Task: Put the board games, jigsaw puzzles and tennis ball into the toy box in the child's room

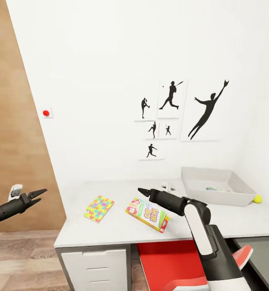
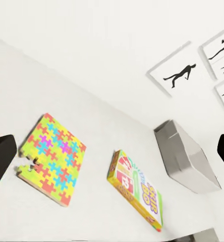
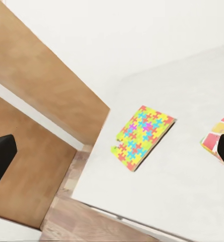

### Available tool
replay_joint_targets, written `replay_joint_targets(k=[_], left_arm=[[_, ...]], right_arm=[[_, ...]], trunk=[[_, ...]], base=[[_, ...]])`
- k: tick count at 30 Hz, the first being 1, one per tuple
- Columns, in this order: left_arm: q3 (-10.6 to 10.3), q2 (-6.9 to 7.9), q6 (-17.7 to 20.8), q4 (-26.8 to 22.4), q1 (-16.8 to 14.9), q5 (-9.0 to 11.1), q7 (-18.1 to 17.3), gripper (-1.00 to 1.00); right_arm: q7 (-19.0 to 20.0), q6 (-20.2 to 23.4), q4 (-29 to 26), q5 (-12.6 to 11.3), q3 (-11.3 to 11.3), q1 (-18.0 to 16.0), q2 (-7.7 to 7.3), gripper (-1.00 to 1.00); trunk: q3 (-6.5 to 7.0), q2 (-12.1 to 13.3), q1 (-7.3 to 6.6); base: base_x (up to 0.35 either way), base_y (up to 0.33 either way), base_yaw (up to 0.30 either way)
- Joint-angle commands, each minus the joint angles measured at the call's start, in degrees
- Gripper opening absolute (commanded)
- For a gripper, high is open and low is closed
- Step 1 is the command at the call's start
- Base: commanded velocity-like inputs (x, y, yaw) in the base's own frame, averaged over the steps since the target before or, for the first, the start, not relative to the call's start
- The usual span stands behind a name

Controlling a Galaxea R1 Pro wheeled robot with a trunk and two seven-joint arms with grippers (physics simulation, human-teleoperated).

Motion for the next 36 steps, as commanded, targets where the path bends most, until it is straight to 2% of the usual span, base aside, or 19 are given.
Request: replay_joint_targets(k=[1,11,18,22,36], left_arm=[[0.03,0.16,0.35,0.02,-0.03,0.12,-0.07,1.00],[-0.11,0.62,-0.57,-0.01,0.02,-0.66,-0.04,1.00],[-0.19,1.40,-0.70,-0.01,0.03,-0.83,0.11,1.00],[-0.26,1.52,-1.78,-0.01,0.03,-0.84,0.04,1.00],[-0.35,1.53,-2.23,-0.01,0.03,-1.22,0.14,1.00]], right_arm=[[0.44,0.25,-0.08,0.48,-0.07,-0.05,0.04,1.00],[-2.35,0.03,0.05,0.54,-0.06,-0.05,0.24,1.00],[-9.24,0.12,-0.10,0.40,-0.06,-0.05,0.60,1.00],[-11.20,0.15,-0.31,0.40,-0.06,-0.05,0.61,1.00],[-12.64,0.23,-0.51,0.35,-0.19,-0.05,0.53,1.00]], trunk=[[-0.11,-0.10,0.02],[-0.11,-0.10,0.02],[-0.11,-0.10,0.02],[-0.11,-0.10,0.02],[-0.12,-0.10,0.02]], base=[[0.000,0.000,0.291],[0.000,0.033,0.291],[0.000,0.246,0.269],[0.000,0.158,0.070],[0.000,0.065,0.005]])
